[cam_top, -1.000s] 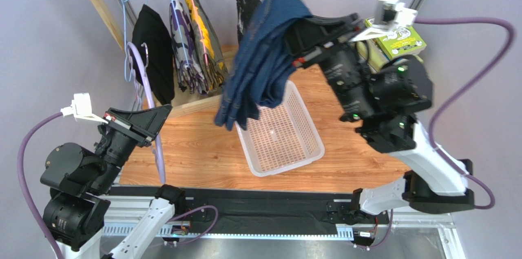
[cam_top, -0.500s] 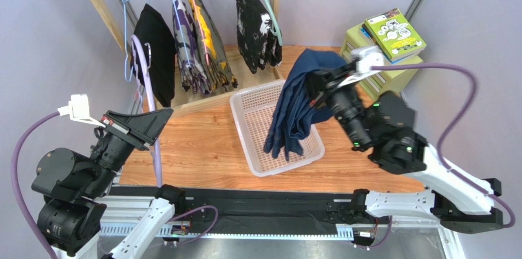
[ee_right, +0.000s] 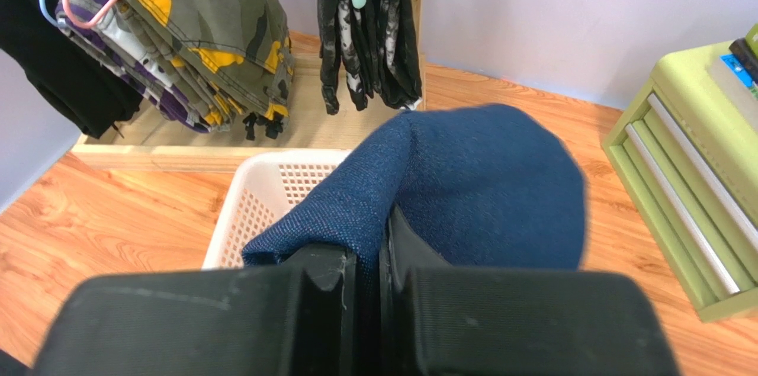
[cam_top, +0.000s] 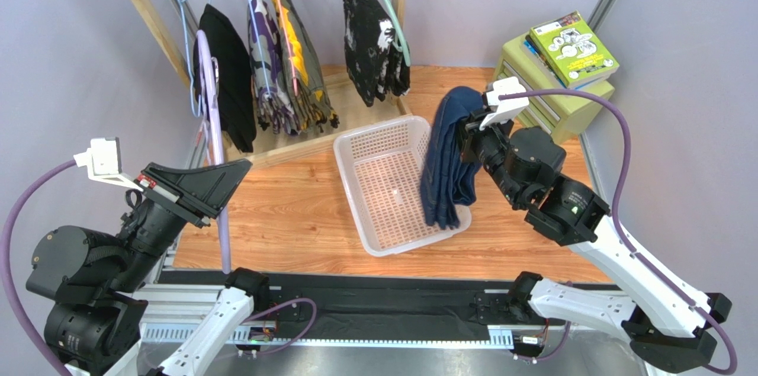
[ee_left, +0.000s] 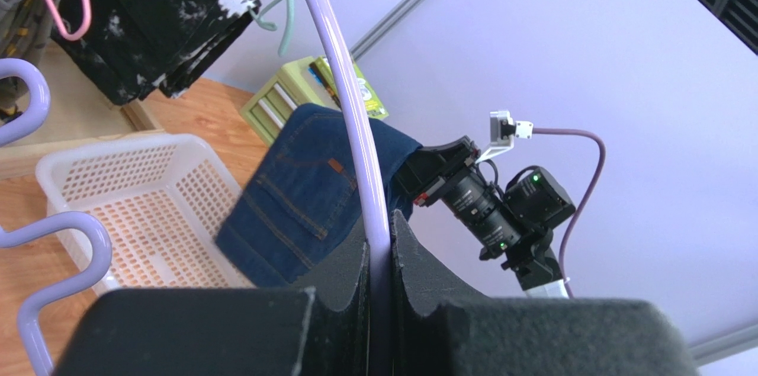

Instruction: Remove the trousers from the hanger

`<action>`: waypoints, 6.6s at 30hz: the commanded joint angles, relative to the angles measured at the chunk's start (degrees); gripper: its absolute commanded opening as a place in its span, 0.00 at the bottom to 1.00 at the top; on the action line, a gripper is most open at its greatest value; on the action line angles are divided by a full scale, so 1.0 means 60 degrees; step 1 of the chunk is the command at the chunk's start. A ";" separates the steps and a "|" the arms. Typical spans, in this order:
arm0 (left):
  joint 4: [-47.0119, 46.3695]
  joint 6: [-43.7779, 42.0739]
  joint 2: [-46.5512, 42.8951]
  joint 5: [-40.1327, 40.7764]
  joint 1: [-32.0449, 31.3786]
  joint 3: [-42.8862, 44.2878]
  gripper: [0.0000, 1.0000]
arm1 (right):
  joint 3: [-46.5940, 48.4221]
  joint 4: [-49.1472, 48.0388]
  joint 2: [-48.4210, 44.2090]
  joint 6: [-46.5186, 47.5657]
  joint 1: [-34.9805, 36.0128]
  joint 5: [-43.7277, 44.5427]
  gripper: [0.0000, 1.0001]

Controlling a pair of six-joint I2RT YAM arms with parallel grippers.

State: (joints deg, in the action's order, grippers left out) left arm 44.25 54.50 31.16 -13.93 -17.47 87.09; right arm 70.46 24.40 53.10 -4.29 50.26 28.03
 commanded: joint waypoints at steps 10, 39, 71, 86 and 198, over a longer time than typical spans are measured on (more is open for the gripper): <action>-0.0856 -0.0236 0.0330 -0.0651 0.0056 0.0295 0.00 | -0.0273 -0.1121 0.2001 -0.0790 -0.0042 -0.2473 0.00; -0.1090 0.0057 0.0812 -0.1193 0.0056 0.0880 0.00 | 0.0357 0.1715 0.3590 -0.2712 0.0310 -0.3720 0.82; -0.1824 -0.0528 0.0681 0.2293 0.0056 0.0119 0.00 | 0.6888 -0.1196 0.6220 -0.1437 0.5569 -0.3046 0.74; -0.1926 -0.1612 0.0637 0.1810 0.0056 0.0133 0.00 | 0.9160 -0.0142 0.8156 -0.2389 0.5583 -0.4334 0.58; -0.1926 -0.3531 -0.0784 -0.1078 0.0041 -0.1492 0.86 | 1.3495 -0.2339 1.2140 -0.8073 -0.1843 -1.2817 0.00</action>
State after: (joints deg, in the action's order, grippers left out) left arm 34.17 34.02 24.27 -21.32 -17.12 79.59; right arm 147.09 20.32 126.23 -50.83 39.44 -51.09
